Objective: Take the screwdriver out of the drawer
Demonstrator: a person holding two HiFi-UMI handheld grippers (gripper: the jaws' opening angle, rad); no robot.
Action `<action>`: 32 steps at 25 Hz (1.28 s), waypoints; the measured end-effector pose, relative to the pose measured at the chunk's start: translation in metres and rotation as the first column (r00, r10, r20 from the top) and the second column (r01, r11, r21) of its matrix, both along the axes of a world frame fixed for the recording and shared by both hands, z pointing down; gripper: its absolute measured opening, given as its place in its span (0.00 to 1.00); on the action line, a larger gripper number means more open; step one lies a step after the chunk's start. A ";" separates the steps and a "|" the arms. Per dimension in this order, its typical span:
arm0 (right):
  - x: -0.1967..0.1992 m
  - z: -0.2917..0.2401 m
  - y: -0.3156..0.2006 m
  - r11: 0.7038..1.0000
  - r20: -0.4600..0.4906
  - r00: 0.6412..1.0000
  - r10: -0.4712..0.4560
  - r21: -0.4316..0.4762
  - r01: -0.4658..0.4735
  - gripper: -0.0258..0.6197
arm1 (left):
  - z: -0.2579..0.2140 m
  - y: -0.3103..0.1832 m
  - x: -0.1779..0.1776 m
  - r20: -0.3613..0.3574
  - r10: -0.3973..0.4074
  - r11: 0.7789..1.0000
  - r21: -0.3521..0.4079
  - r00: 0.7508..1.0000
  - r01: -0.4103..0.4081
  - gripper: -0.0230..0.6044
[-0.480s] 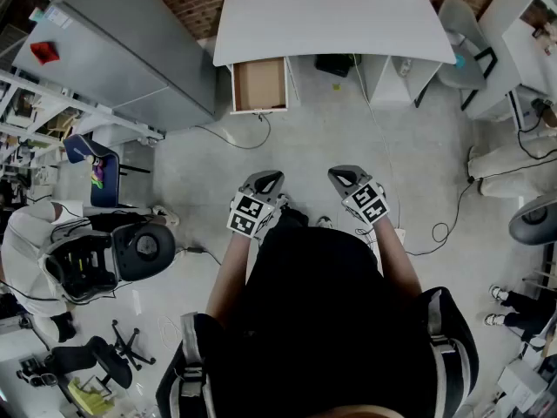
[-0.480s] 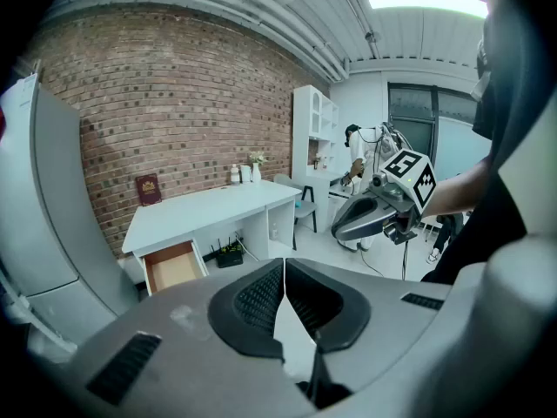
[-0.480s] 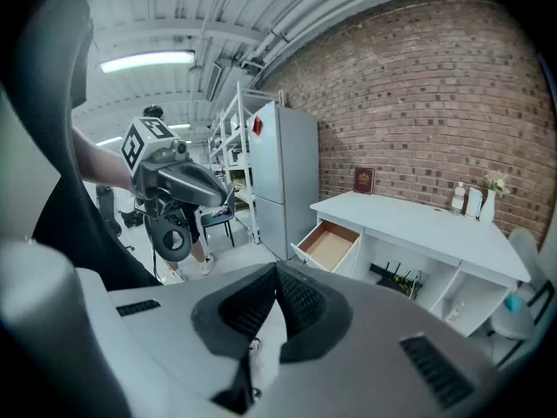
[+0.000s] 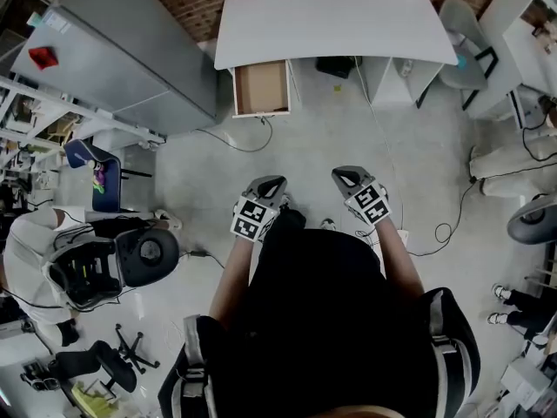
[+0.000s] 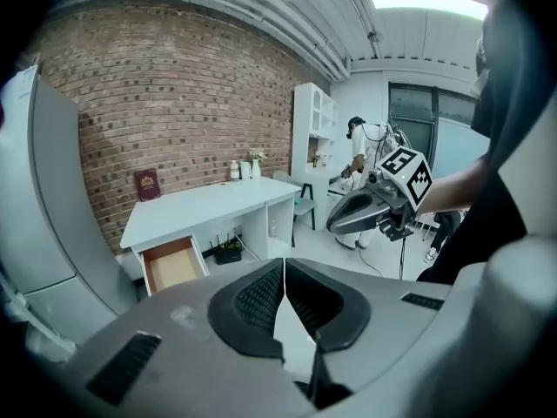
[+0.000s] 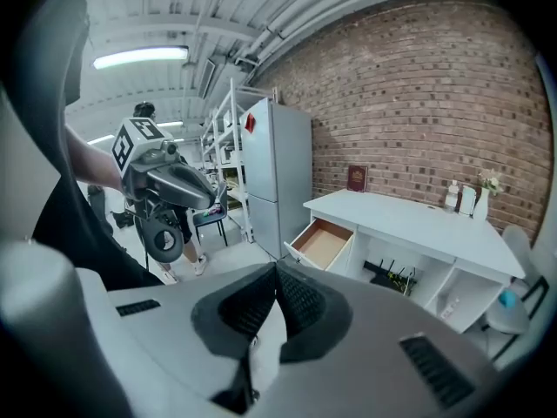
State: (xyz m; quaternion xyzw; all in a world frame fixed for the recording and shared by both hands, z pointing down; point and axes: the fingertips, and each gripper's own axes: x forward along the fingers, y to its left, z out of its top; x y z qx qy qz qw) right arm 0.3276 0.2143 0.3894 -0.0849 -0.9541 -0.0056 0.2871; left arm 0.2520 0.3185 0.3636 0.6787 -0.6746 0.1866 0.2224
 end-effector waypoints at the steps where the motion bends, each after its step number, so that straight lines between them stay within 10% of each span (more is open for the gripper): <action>1: -0.002 0.002 -0.001 1.000 -0.007 1.000 0.008 0.003 -0.008 0.13 | 0.001 0.000 -0.003 -0.003 0.003 1.000 0.000 1.000 -0.003 0.07; 32: -0.165 0.032 -0.024 0.976 -0.129 0.970 0.205 0.099 -0.193 0.13 | 0.048 -0.019 -0.212 -0.126 0.082 0.997 0.001 0.989 -0.083 0.07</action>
